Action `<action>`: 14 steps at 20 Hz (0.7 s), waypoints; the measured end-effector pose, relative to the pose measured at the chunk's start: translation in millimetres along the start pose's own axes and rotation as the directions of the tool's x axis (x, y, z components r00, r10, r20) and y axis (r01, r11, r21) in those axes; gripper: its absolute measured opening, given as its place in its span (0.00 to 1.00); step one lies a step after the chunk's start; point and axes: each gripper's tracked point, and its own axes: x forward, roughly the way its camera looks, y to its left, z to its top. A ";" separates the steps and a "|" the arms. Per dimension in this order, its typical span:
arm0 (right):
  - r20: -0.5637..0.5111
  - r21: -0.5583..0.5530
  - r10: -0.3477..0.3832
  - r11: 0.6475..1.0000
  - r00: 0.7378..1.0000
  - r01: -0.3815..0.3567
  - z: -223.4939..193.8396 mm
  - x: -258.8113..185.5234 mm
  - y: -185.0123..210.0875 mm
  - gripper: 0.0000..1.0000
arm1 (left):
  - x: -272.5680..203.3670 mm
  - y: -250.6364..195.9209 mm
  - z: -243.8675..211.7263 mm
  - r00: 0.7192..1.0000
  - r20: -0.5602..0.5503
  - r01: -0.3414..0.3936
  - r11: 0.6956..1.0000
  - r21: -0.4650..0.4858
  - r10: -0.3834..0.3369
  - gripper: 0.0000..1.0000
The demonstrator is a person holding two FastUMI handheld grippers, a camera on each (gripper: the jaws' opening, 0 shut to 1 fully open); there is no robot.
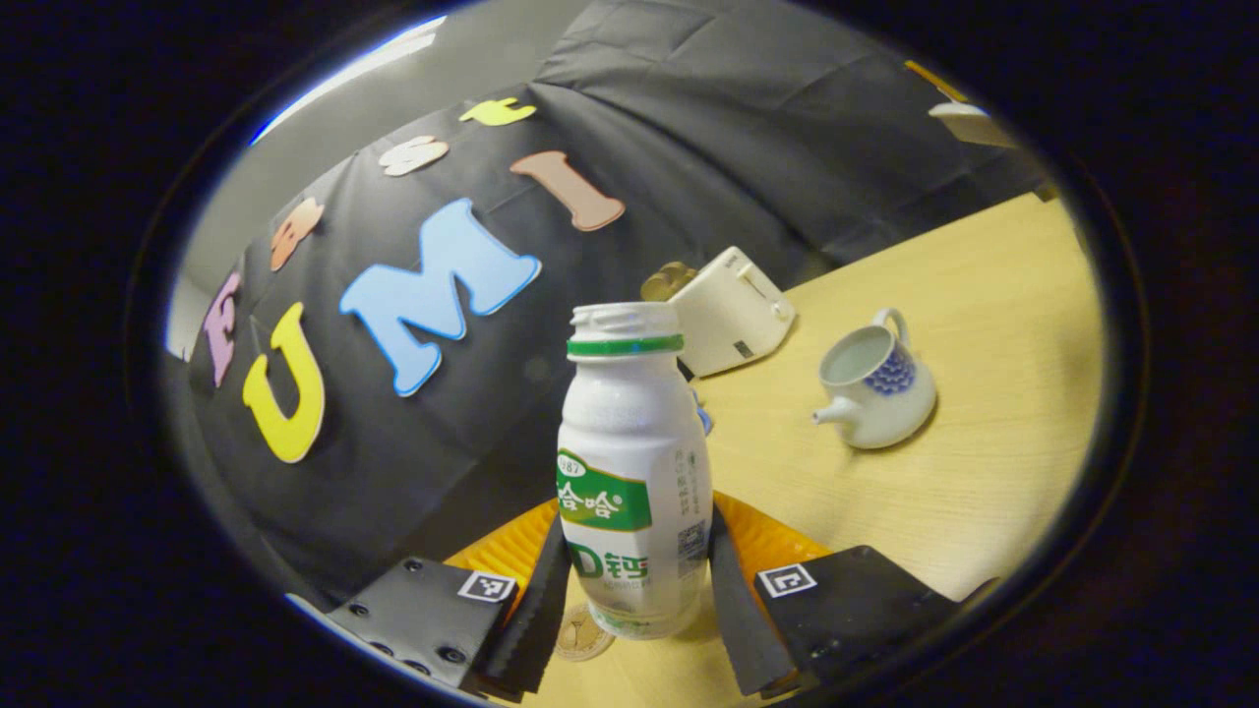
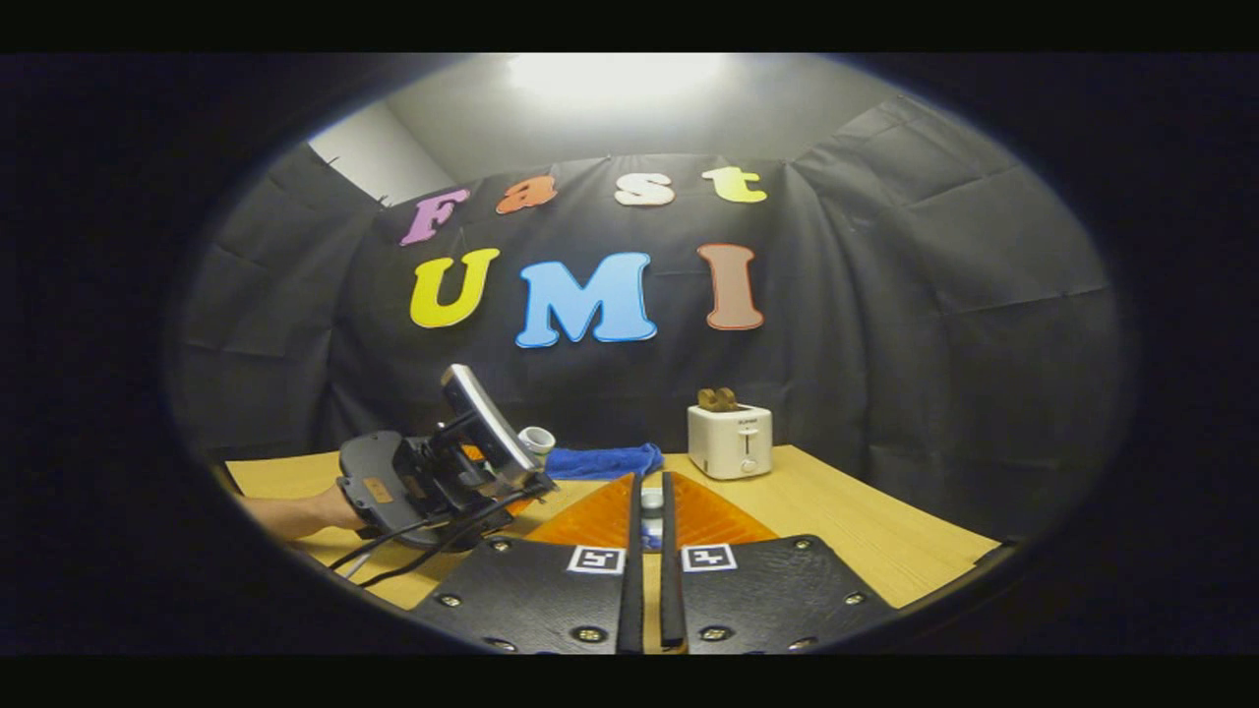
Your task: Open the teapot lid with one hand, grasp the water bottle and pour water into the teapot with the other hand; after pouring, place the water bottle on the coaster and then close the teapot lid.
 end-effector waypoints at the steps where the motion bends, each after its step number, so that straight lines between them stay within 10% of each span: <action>1: 0.004 0.011 0.018 1.000 1.000 -0.018 5.7 5.1 6.9 0.07 | 6.9 9.7 -5.0 1.000 -0.008 -0.025 0.998 -0.053 0.025 0.80; 5: -0.009 -0.004 0.027 1.000 1.000 -0.027 6.4 29.7 14.2 0.07 | 30.7 34.4 -30.2 0.999 -0.021 -0.053 0.948 -0.313 0.049 0.75; 14: -0.118 -0.010 0.030 0.999 0.993 -0.032 -44.1 110.4 10.7 0.07 | 6.7 69.4 -27.6 0.994 0.048 -0.047 0.809 -0.585 0.093 0.80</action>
